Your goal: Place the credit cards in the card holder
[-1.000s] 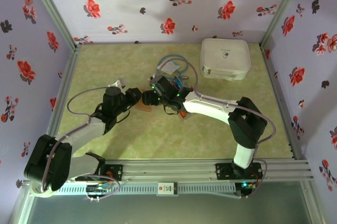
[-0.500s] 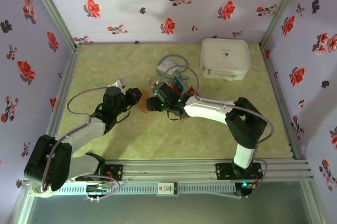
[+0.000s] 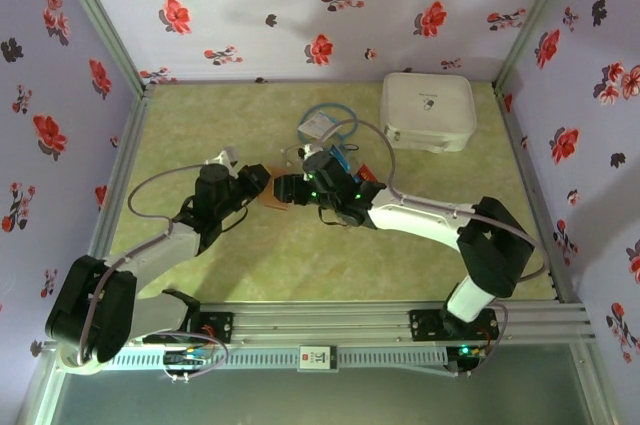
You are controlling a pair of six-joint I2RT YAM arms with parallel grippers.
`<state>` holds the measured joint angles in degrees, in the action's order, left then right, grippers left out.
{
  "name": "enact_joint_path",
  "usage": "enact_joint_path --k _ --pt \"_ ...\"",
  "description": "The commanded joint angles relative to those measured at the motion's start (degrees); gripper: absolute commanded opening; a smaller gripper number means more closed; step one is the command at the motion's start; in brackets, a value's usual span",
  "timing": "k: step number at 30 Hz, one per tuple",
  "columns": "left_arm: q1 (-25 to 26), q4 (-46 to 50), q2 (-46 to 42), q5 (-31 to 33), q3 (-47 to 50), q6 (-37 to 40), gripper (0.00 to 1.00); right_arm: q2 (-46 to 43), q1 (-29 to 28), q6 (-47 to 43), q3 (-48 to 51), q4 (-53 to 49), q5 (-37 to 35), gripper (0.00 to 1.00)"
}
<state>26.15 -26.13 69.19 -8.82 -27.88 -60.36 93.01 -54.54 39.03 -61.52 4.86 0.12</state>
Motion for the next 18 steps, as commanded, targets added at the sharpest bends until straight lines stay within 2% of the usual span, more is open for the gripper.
enact_joint_path --k 1,10,18 --pt "0.21 -2.67 -1.6 -0.41 0.72 -1.72 0.0 1.28 -0.42 -0.11 -0.63 1.78 0.8 0.63" --pt "0.24 -5.07 -2.12 -0.57 1.32 -4.94 0.0 5.12 -0.33 -0.8 -0.12 2.9 -3.04 0.61" --pt "0.27 -4.71 -3.29 -0.59 1.77 -4.92 0.0 4.64 -0.33 -2.92 -0.78 -9.57 -15.5 0.5"
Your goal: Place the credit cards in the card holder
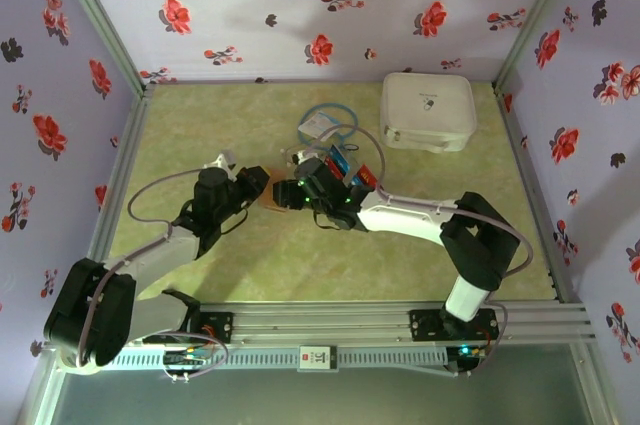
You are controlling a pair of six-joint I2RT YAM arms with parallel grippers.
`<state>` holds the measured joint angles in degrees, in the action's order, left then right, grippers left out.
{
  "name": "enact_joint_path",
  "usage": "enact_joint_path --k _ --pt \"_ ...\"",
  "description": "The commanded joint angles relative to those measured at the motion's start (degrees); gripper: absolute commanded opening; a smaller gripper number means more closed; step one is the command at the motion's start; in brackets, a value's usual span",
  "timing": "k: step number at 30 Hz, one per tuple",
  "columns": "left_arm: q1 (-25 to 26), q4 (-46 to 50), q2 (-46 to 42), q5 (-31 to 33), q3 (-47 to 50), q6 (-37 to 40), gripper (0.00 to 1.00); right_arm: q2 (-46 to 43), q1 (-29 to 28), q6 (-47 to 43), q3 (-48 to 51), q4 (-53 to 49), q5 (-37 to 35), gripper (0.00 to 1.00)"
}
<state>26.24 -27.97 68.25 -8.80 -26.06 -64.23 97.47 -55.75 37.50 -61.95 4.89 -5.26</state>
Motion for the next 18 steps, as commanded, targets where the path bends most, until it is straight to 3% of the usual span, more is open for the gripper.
enact_joint_path --k 1,9,18 --pt "0.13 -2.88 -2.33 -0.61 -0.04 -0.99 0.0 0.13 0.85 -1.45 -0.37 -11.16 -11.14 0.49" --pt "0.14 -2.88 -2.68 -0.61 -0.08 -0.35 0.0 -3.98 1.0 -1.34 0.26 -18.32 -16.24 0.48" --pt "0.13 -0.01 -2.43 -0.61 -0.12 5.2 0.0 -13.57 1.98 -1.17 1.21 -16.83 -4.5 0.53"
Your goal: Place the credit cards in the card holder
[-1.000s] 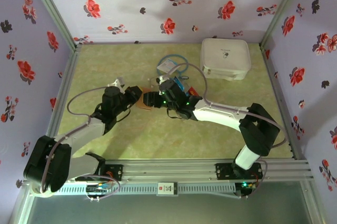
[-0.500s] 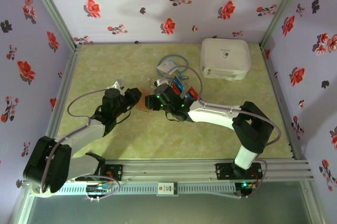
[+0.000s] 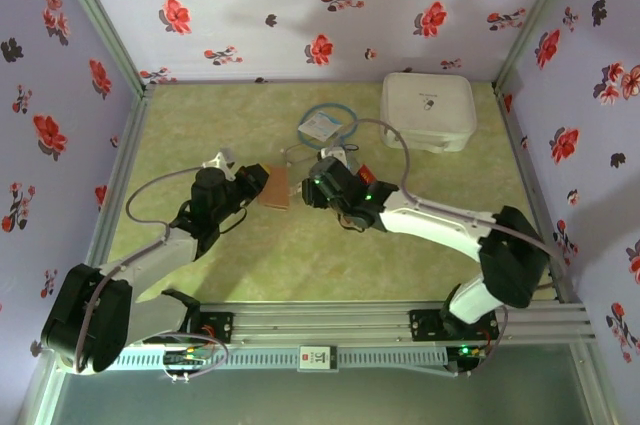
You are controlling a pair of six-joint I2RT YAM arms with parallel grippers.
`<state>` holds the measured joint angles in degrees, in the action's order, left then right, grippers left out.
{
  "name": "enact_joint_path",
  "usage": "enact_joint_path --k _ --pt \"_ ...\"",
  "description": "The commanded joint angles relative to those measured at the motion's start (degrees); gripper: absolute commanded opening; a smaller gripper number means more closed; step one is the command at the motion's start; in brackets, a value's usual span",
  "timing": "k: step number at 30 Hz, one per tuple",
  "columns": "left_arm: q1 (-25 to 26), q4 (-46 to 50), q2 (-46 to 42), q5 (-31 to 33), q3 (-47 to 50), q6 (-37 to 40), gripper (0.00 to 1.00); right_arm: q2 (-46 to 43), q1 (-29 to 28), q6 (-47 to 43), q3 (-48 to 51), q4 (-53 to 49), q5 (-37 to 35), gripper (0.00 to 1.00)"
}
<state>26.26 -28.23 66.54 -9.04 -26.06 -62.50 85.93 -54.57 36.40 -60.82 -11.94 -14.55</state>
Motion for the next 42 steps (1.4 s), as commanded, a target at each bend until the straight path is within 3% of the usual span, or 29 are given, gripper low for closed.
enact_joint_path --k 1,13,25,31,36,42 --pt "0.15 0.51 -0.8 -0.36 -0.13 4.27 0.0 -2.0 1.22 0.68 0.13 0.6 6.85 0.53" --pt "0.15 0.55 -1.28 -0.8 0.09 5.37 0.0 3.29 3.81 6.69 1.9 8.96 15.55 0.58" --pt "0.12 -0.51 -1.19 -0.89 0.66 4.76 0.0 8.87 6.1 9.83 1.32 14.05 20.14 0.48" --pt "0.13 -0.6 -1.11 -0.89 0.93 4.84 0.0 10.28 6.31 10.44 0.96 15.54 21.99 0.32" --pt "0.12 -1.29 -0.23 -0.81 1.55 4.93 0.0 9.43 6.46 10.62 1.52 16.6 22.9 0.0" --pt "-0.05 -3.59 3.06 -0.73 3.2 5.78 0.03 7.08 6.38 10.44 0.97 15.96 24.76 0.0"
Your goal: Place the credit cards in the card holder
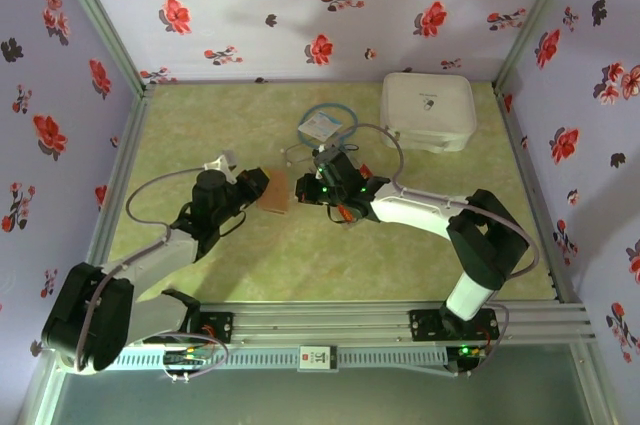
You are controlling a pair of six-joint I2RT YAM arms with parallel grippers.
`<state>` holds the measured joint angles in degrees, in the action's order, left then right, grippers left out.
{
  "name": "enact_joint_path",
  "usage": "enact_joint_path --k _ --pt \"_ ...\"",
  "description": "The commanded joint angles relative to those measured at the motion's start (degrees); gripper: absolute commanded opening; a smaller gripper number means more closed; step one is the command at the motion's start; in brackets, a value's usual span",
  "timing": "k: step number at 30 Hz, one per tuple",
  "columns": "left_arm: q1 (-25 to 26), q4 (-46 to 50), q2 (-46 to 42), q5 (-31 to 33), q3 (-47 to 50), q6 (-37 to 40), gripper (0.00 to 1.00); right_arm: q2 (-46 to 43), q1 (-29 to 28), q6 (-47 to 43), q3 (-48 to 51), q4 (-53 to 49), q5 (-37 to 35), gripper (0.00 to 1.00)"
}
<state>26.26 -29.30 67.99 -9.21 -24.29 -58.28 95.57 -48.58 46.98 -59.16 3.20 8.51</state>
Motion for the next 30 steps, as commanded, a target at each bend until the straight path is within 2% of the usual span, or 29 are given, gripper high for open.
enact_joint_path --k 1,9,14,17,22,30 --pt "-0.06 -3.06 2.34 -0.55 1.89 1.74 0.05 -3.02 0.29 -0.16 -0.95 0.48 2.0 0.0" --pt "-0.51 -10.13 7.55 -0.63 5.23 2.21 0.3 -4.77 -1.45 -0.49 -3.02 -0.84 3.35 0.0" --pt "-0.68 -13.75 10.04 -0.95 6.55 2.35 0.49 -4.18 -2.48 -0.05 -4.02 -0.7 3.49 0.0" --pt "-0.67 -15.9 12.11 -1.46 6.83 2.19 0.55 -3.18 -3.03 0.43 -4.78 -0.17 3.8 0.0" --pt "-0.75 -19.96 15.31 -2.19 8.74 1.51 0.59 -1.51 -3.61 1.58 -4.95 1.26 4.67 0.0" --pt "-0.82 -23.17 17.28 -2.56 10.55 0.98 0.6 -1.69 -3.51 2.24 -1.35 4.19 4.64 0.0"
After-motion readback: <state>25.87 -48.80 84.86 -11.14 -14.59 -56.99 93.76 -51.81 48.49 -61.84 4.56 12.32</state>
